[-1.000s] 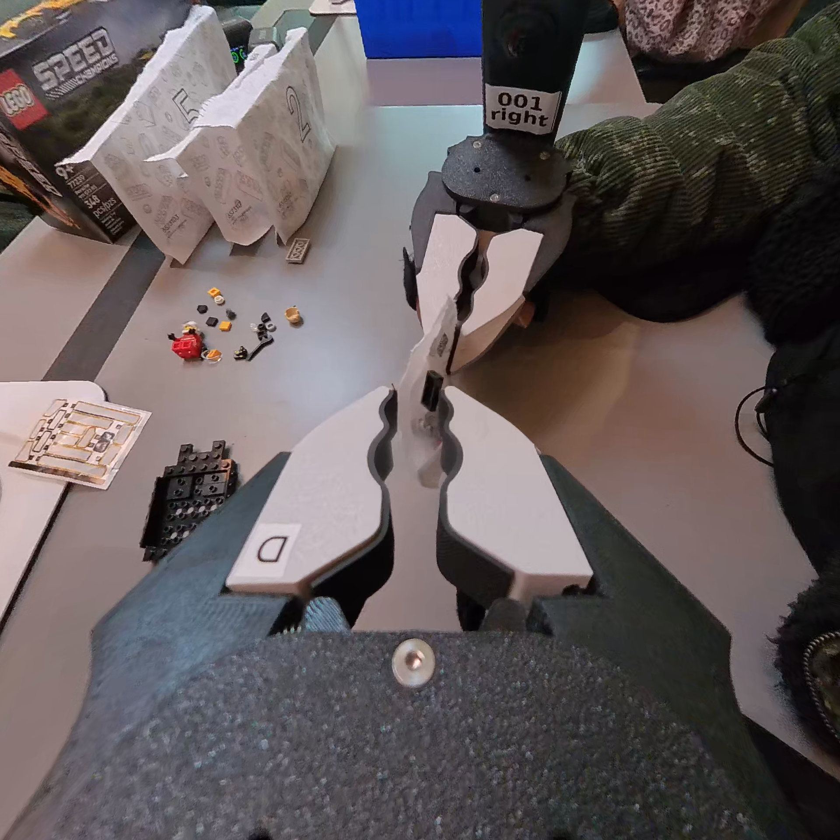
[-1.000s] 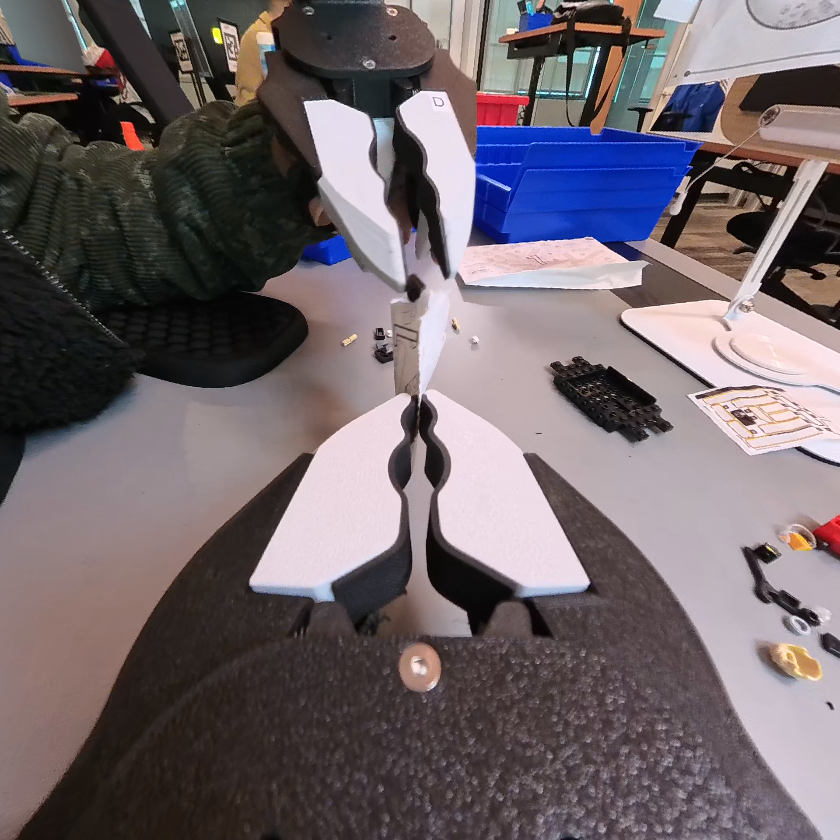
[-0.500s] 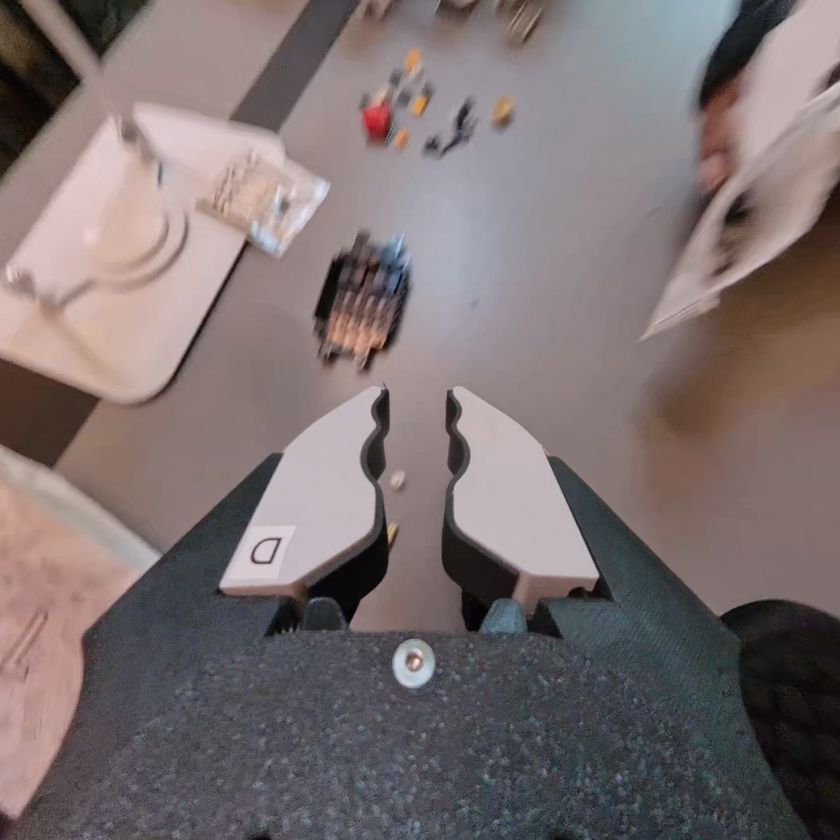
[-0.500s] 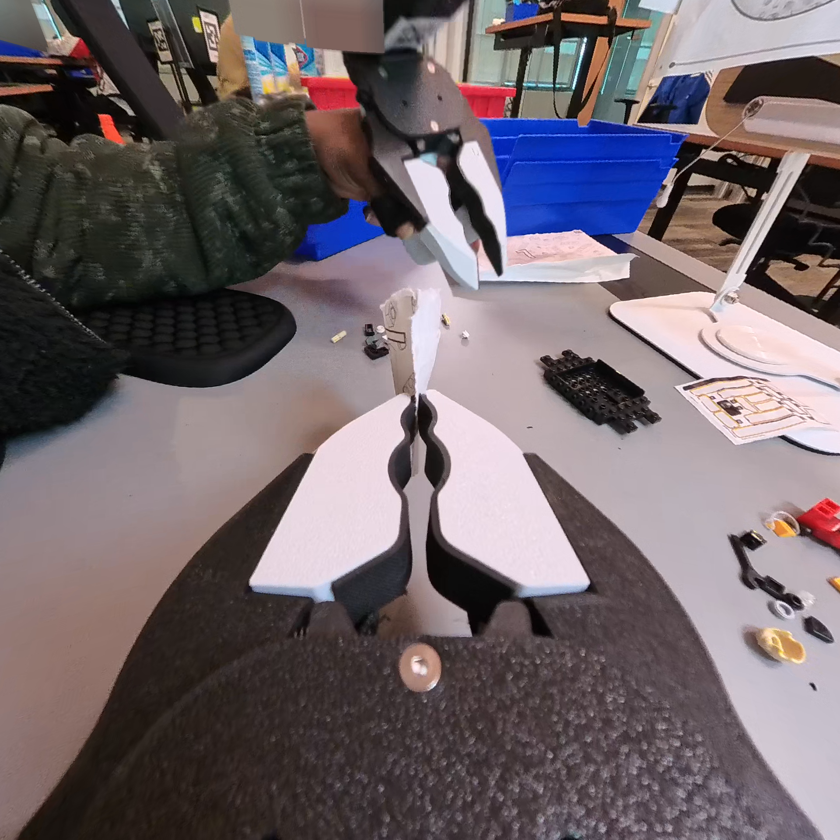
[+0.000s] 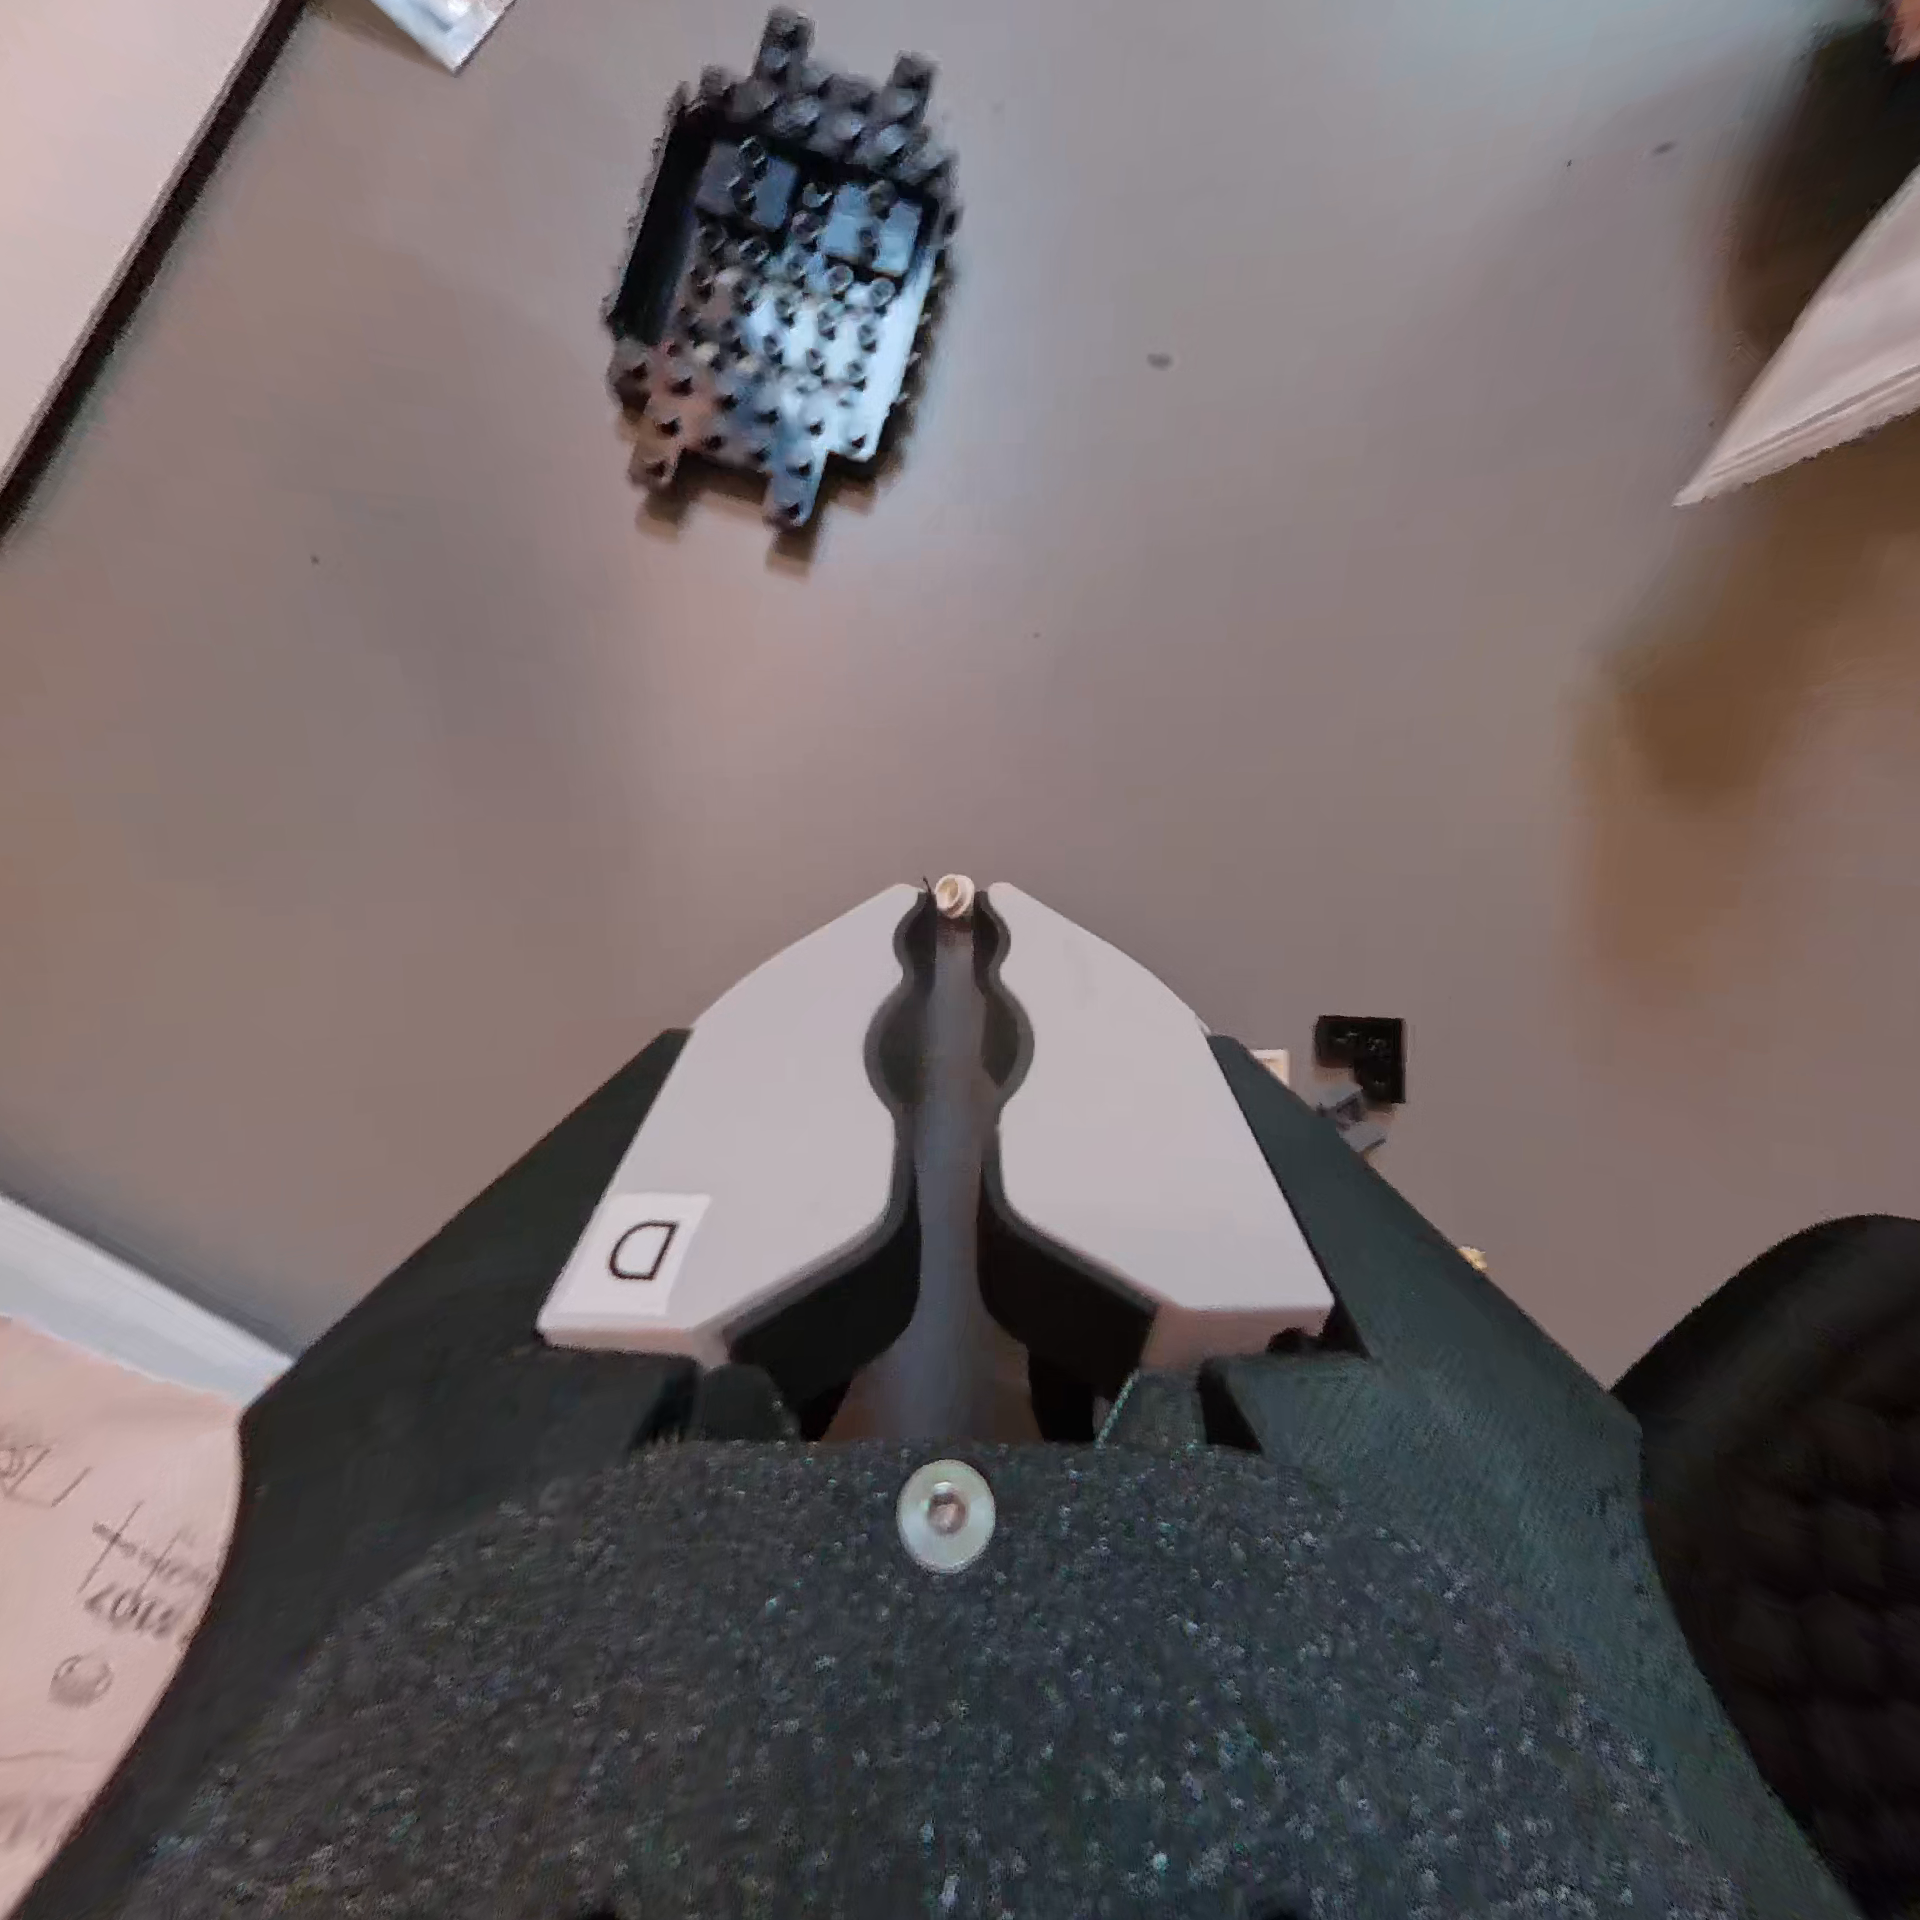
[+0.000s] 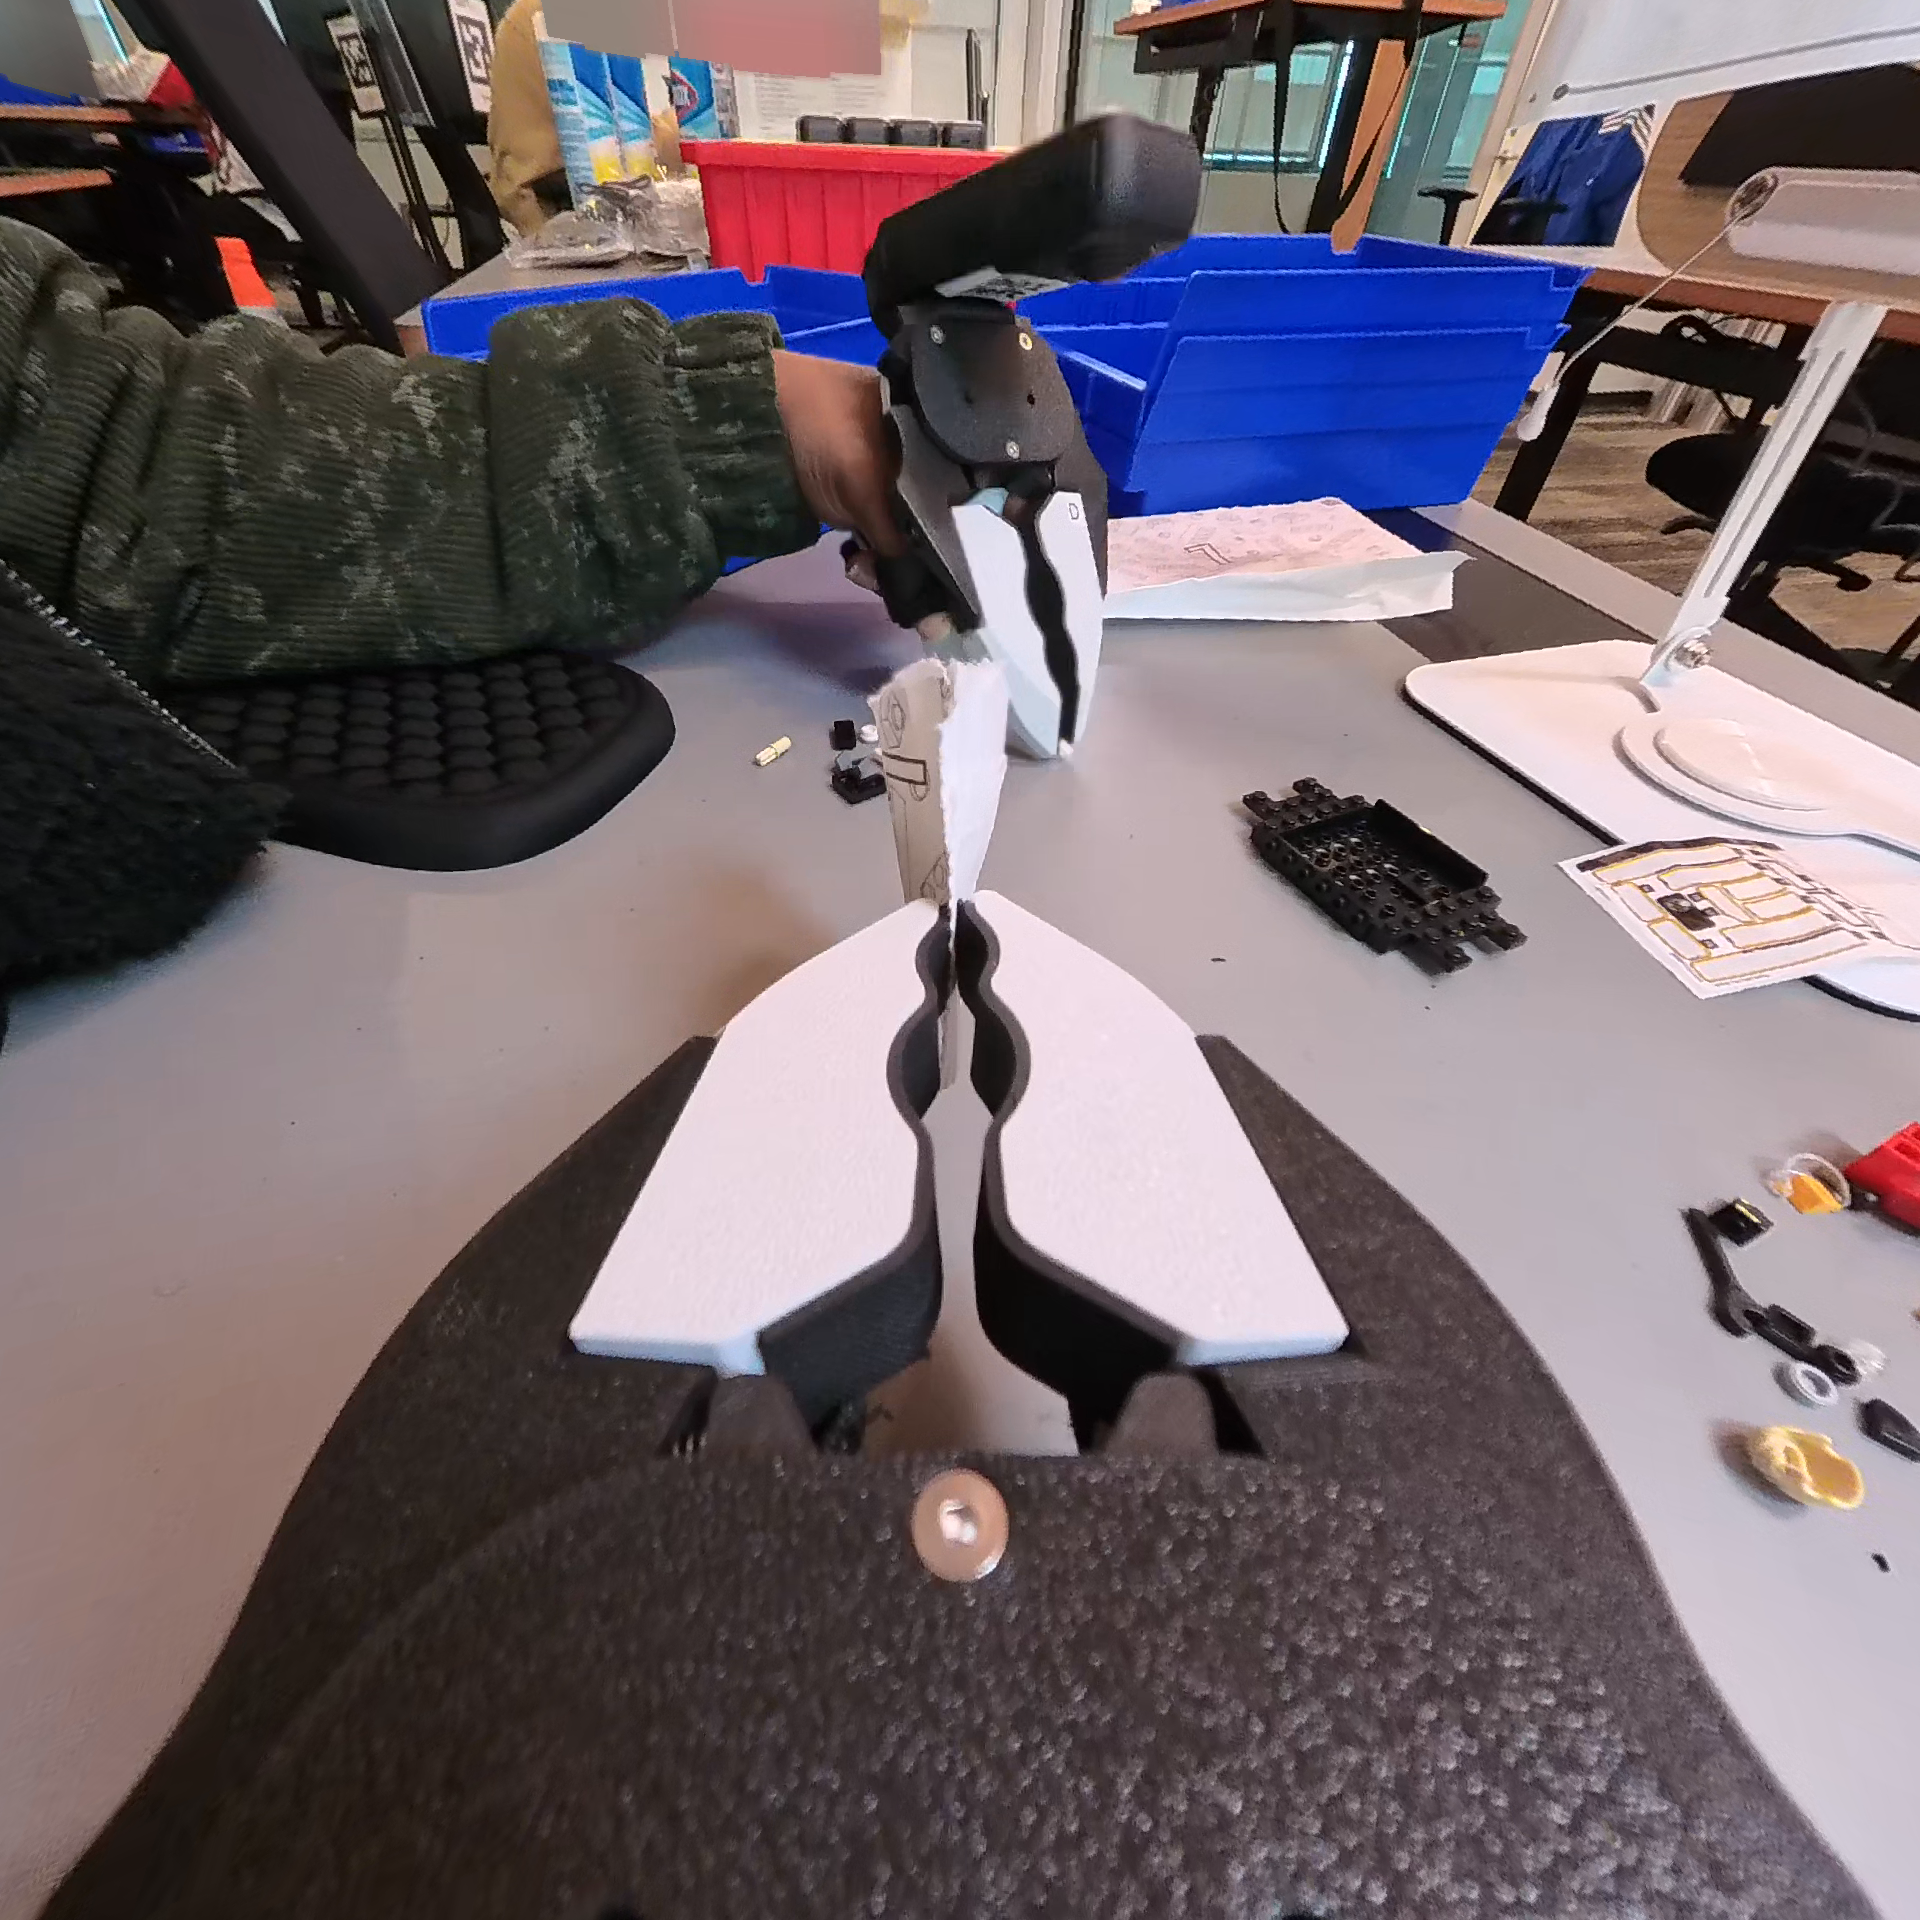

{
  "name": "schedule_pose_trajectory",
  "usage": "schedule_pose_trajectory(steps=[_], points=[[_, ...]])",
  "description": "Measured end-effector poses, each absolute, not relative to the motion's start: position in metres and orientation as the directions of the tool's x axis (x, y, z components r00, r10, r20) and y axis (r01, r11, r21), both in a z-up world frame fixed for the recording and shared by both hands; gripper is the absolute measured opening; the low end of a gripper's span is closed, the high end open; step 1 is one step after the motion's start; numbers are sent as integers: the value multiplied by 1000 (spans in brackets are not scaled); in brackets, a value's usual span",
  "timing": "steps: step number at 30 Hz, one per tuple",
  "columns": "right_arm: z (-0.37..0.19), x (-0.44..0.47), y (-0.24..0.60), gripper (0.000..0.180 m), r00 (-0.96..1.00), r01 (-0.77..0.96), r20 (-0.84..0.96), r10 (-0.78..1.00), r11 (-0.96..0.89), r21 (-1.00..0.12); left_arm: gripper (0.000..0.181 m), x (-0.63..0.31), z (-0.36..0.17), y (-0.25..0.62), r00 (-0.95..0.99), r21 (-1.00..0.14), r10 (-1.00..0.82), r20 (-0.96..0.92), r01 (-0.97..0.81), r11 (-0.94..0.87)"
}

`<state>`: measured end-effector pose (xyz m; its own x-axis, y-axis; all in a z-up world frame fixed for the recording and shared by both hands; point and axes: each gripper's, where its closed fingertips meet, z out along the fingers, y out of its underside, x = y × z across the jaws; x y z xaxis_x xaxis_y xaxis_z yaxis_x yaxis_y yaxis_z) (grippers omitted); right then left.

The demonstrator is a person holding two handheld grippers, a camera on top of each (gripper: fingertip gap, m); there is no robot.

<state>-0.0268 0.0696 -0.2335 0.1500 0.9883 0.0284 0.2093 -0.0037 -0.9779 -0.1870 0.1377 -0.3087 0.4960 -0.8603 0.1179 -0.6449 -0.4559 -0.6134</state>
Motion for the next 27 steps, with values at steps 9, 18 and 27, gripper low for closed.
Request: schedule_pose_trajectory(steps=[9,18,27], points=[[-240,-29,71,0,163,258,50,985,7,-966,5,-93,-214,80,143,-868,-989,46,-483,-111],[-232,-30,64,0,131,211,54,990,25,-977,16,-61,-214,69,123,-845,-992,-41,-533,-31],[-233,-25,74,0,180,220,51,982,10,-975,17,-152,-236,121,392,-697,-916,-82,-680,-228]])
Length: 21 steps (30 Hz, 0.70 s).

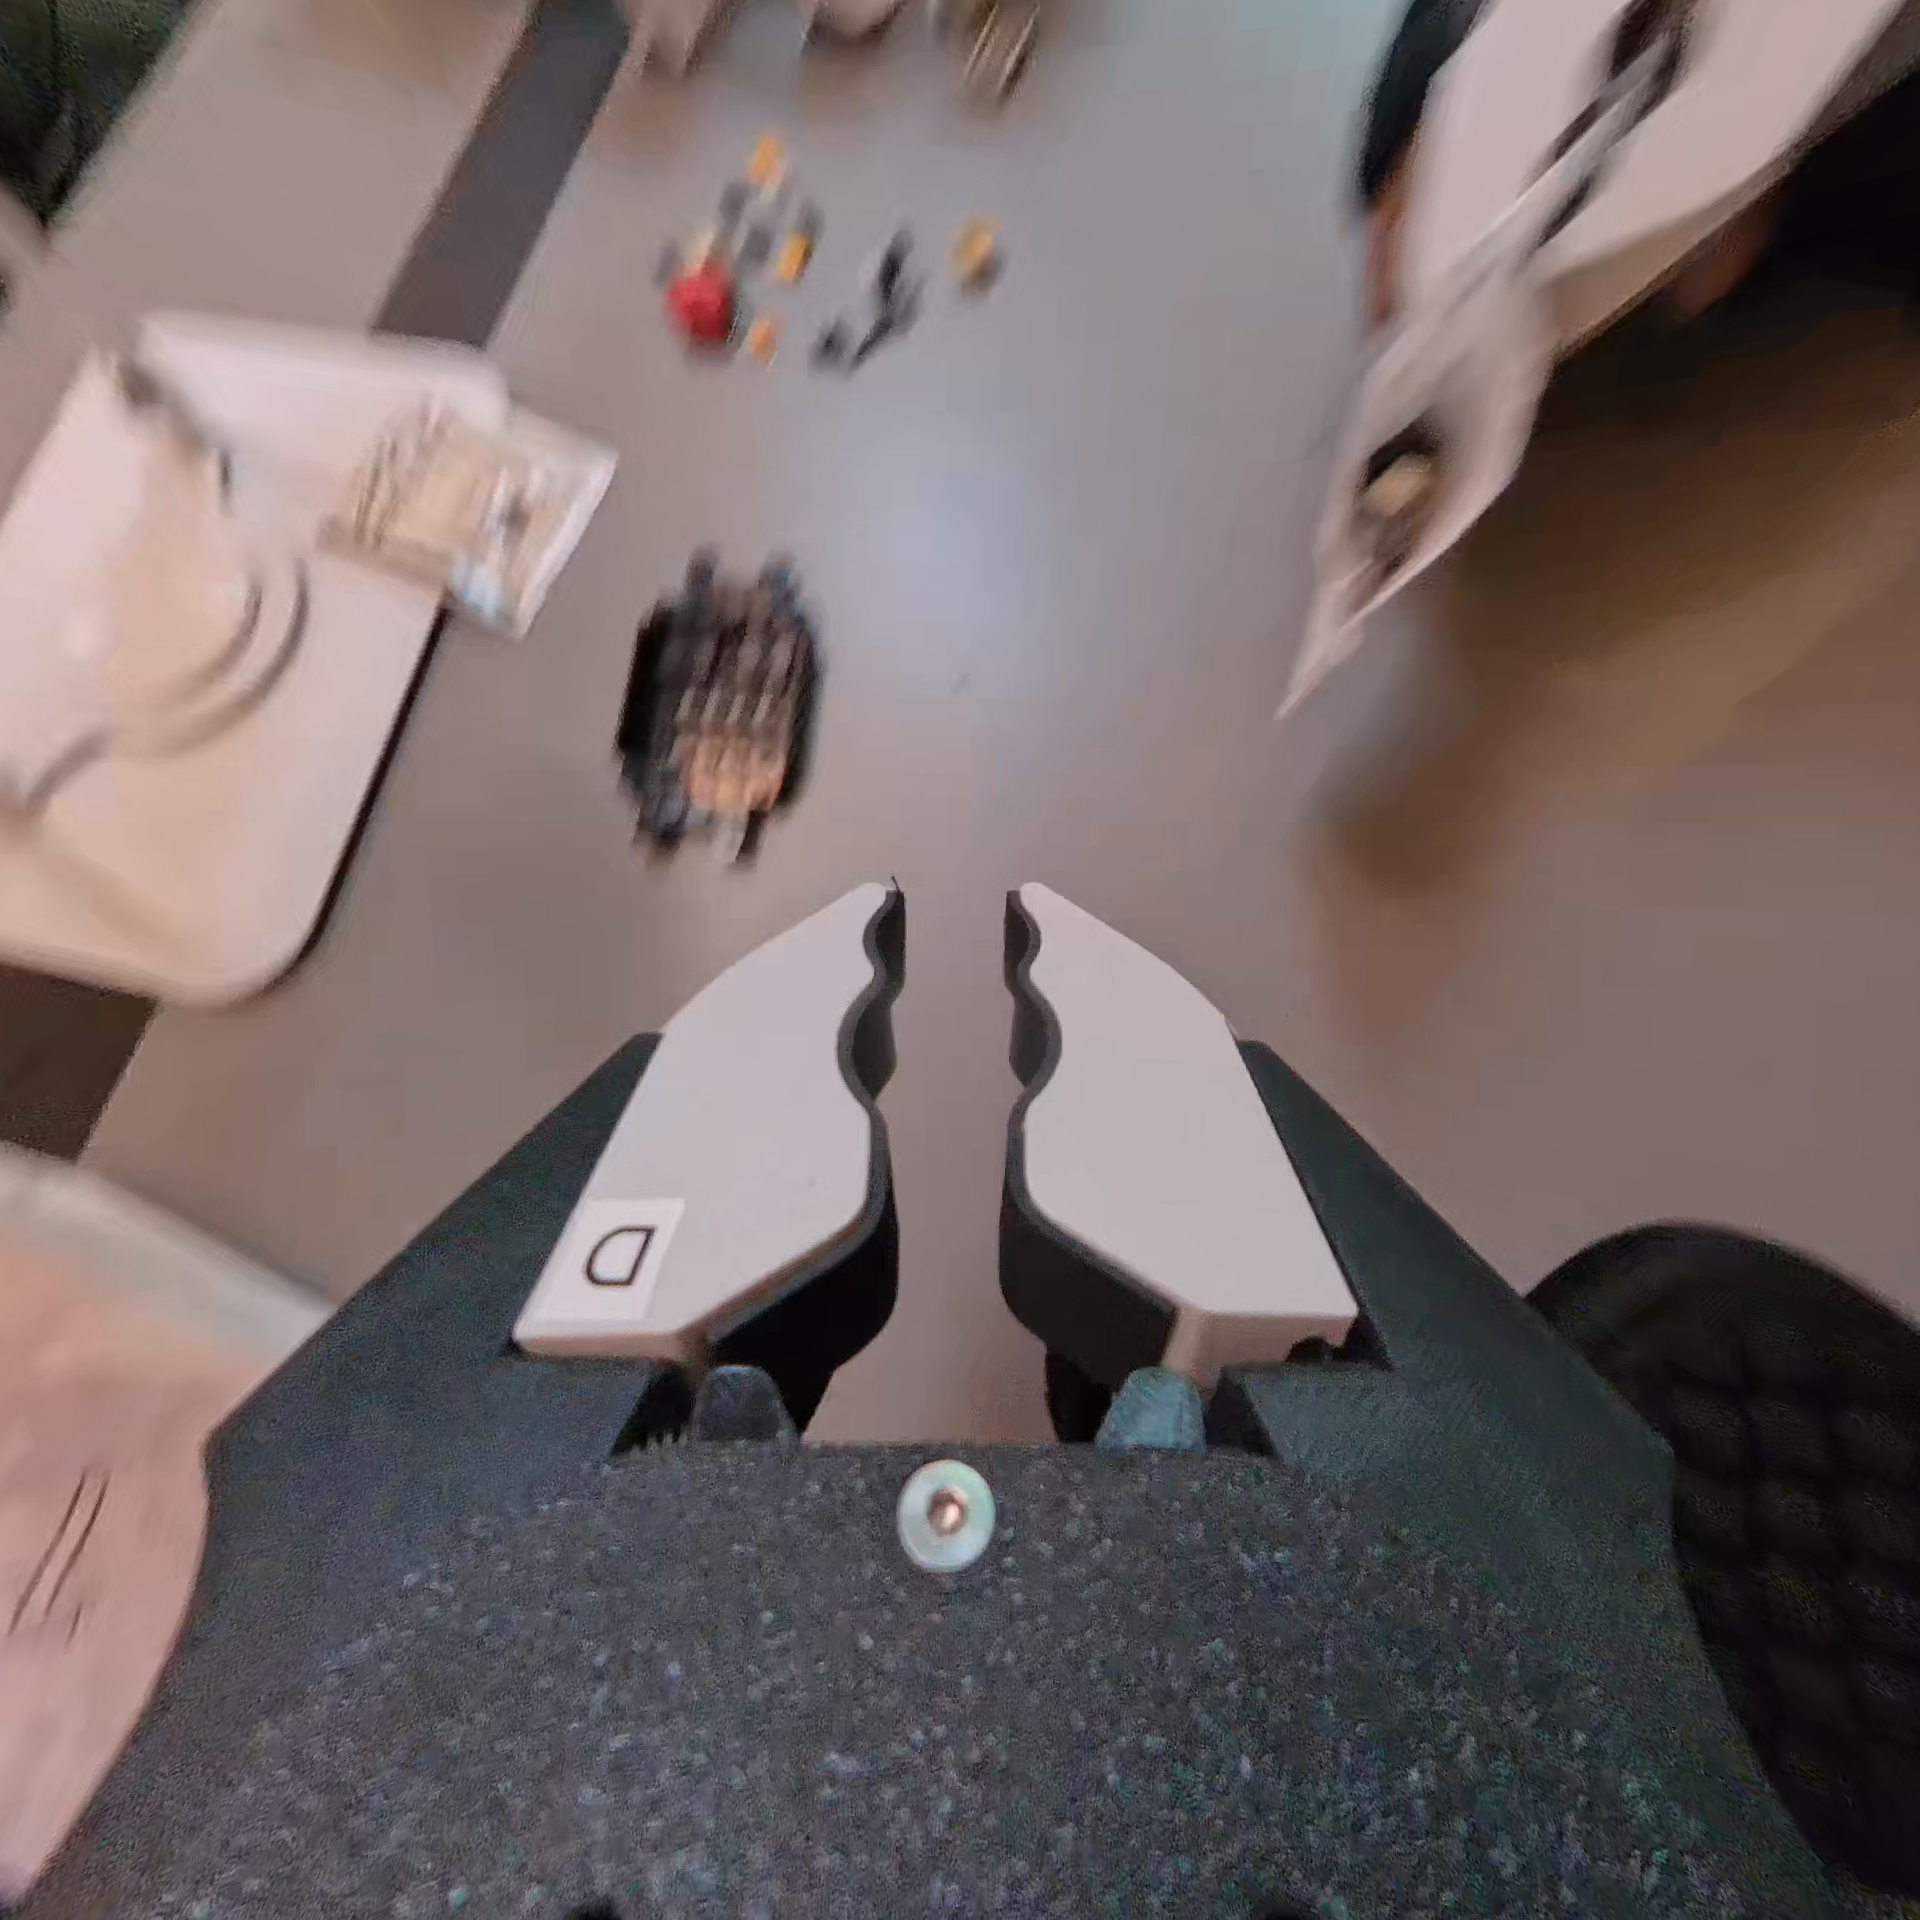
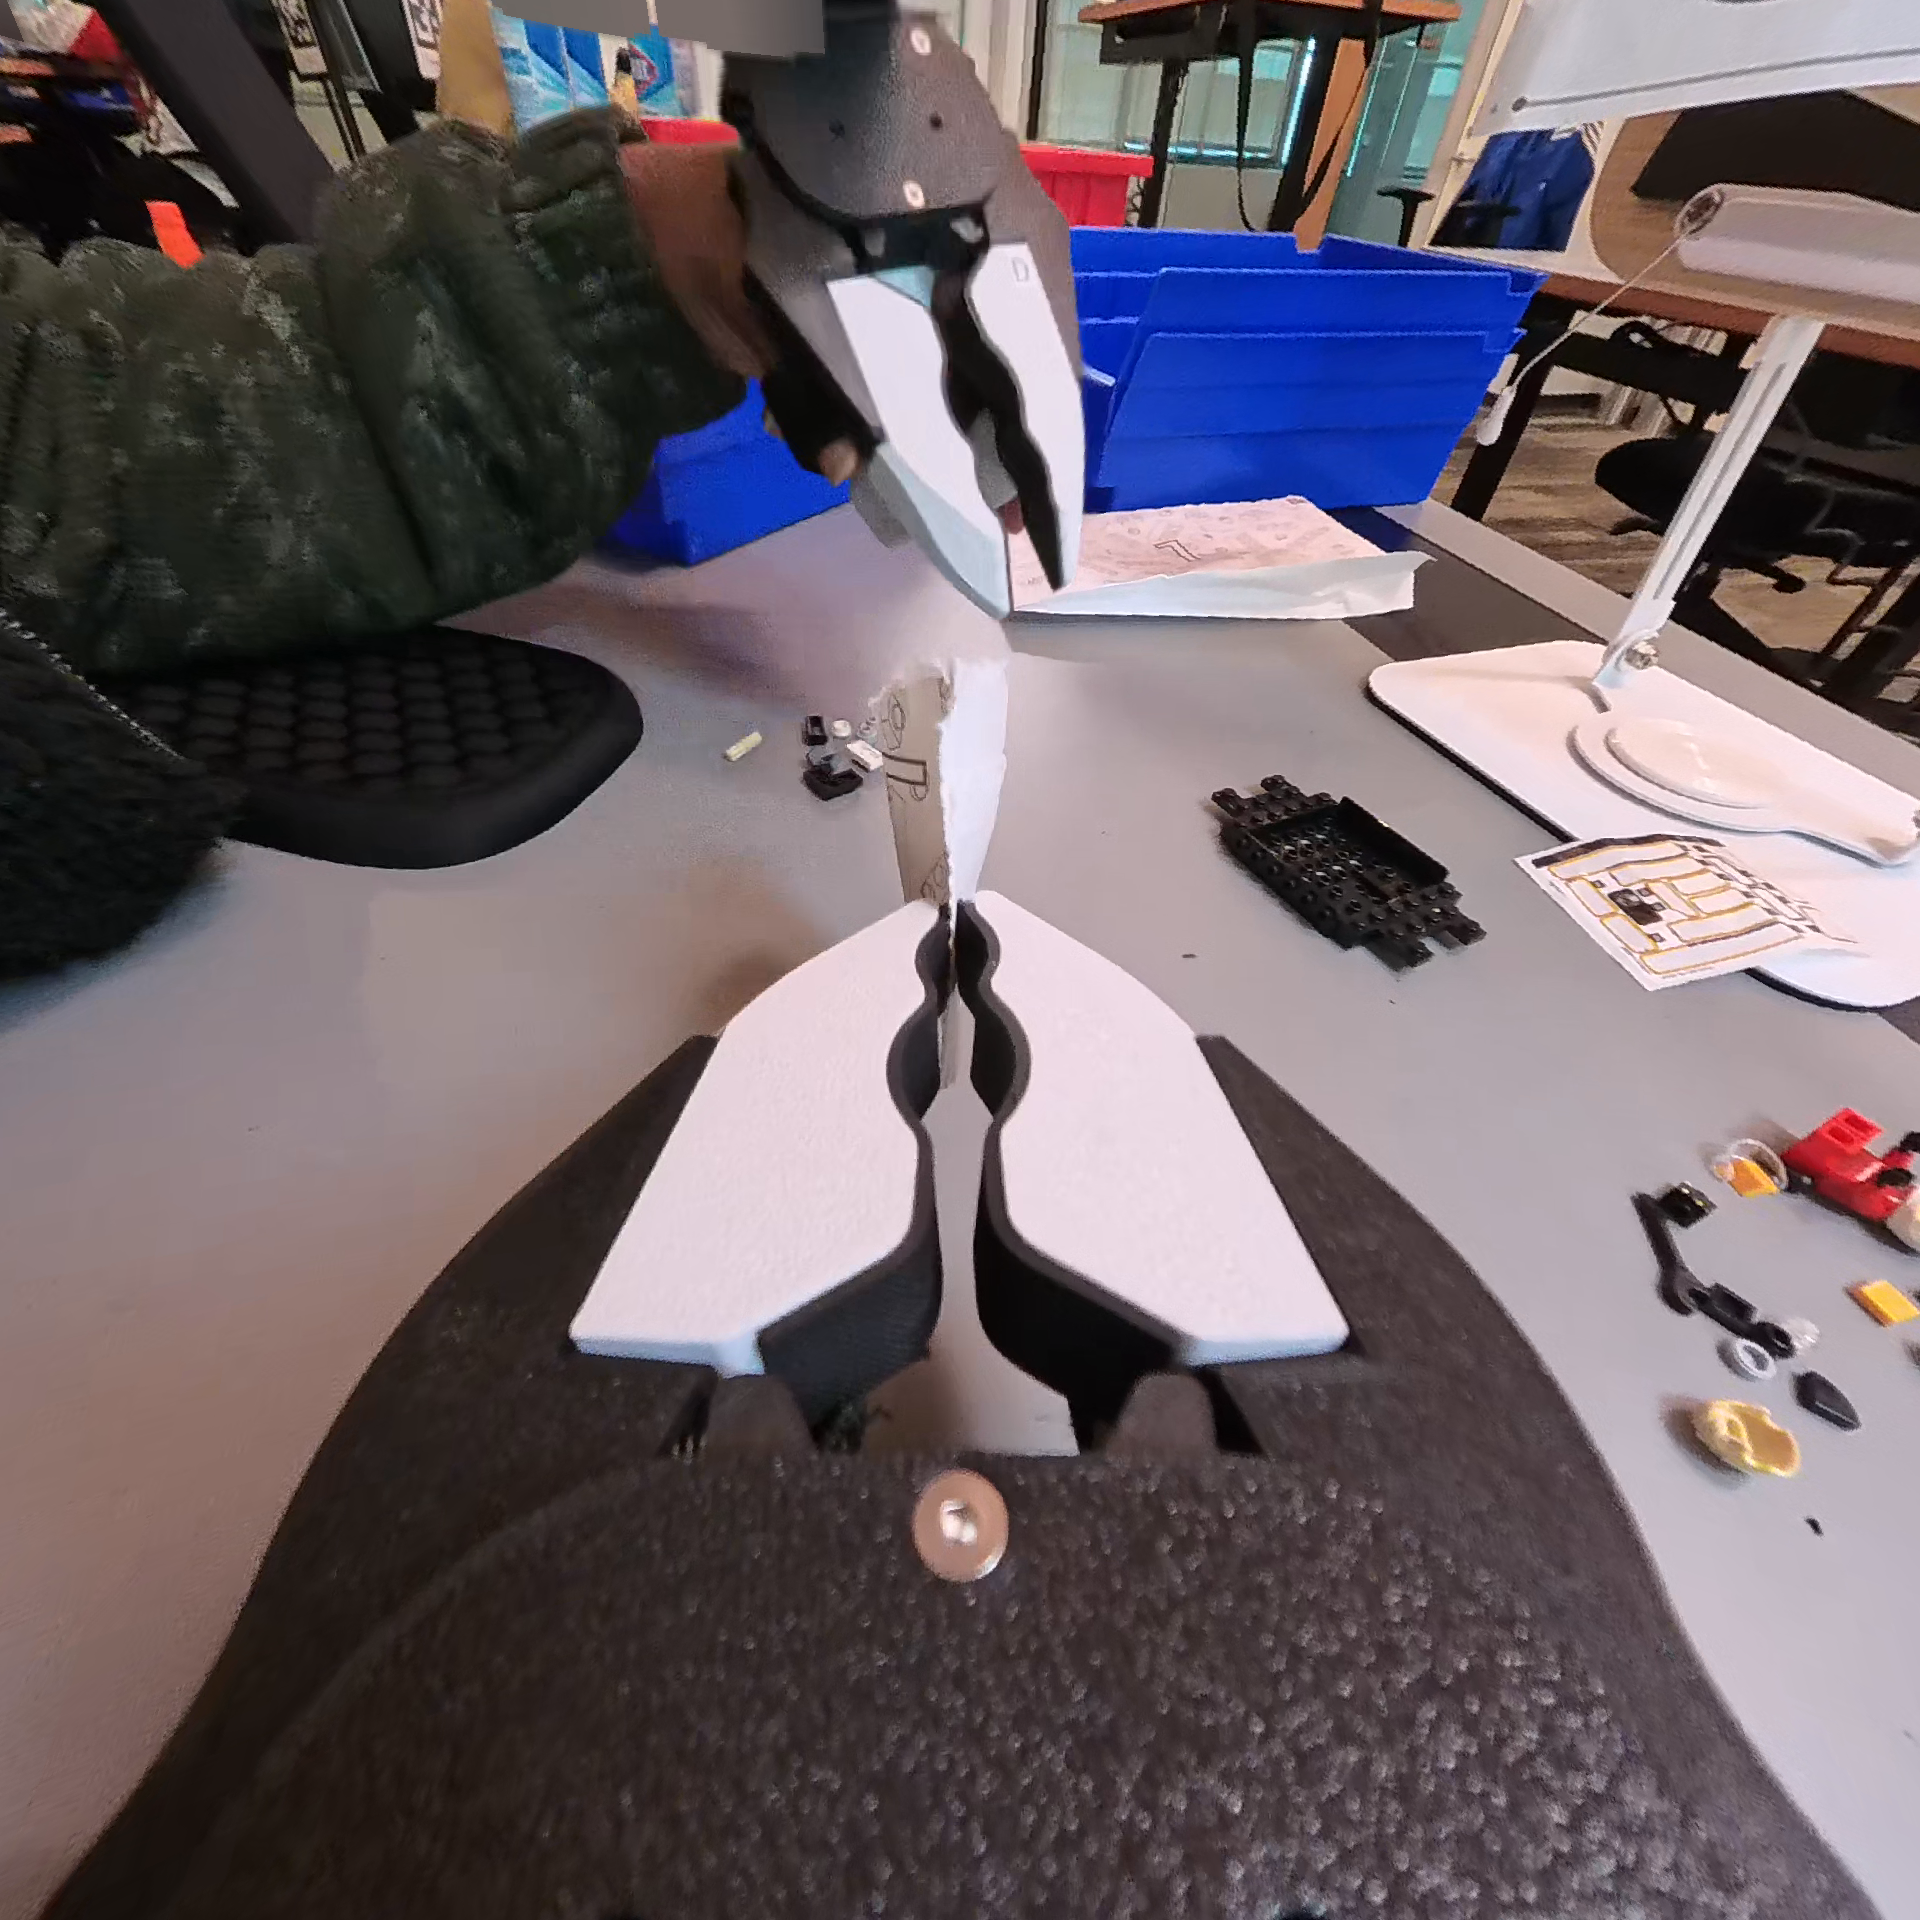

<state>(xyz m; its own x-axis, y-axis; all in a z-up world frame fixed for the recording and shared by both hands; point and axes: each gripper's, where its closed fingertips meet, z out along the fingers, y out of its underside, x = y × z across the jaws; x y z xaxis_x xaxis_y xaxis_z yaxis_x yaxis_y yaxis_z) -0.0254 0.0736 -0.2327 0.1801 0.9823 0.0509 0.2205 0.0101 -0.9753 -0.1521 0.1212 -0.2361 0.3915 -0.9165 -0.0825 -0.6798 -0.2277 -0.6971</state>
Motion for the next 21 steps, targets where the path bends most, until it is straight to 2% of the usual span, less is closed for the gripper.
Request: schedule_pose_trajectory(steps=[3,10,17,21], points=[[-236,-26,74,0,180,231,48,983,5,-973,17,-198,-269,128,480,-566,-877,-36,-733,-377],[-237,-26,74,0,176,236,41,983,-2,-972,18,-222,-306,131,515,-488,-857,38,-739,-465],[-237,-27,73,0,172,240,40,984,-2,-971,4,-217,-310,120,483,-489,-865,135,-727,-483],[-240,-28,72,0,169,254,48,984,3,-967,4,-163,-270,103,312,-664,-939,145,-673,-326]])
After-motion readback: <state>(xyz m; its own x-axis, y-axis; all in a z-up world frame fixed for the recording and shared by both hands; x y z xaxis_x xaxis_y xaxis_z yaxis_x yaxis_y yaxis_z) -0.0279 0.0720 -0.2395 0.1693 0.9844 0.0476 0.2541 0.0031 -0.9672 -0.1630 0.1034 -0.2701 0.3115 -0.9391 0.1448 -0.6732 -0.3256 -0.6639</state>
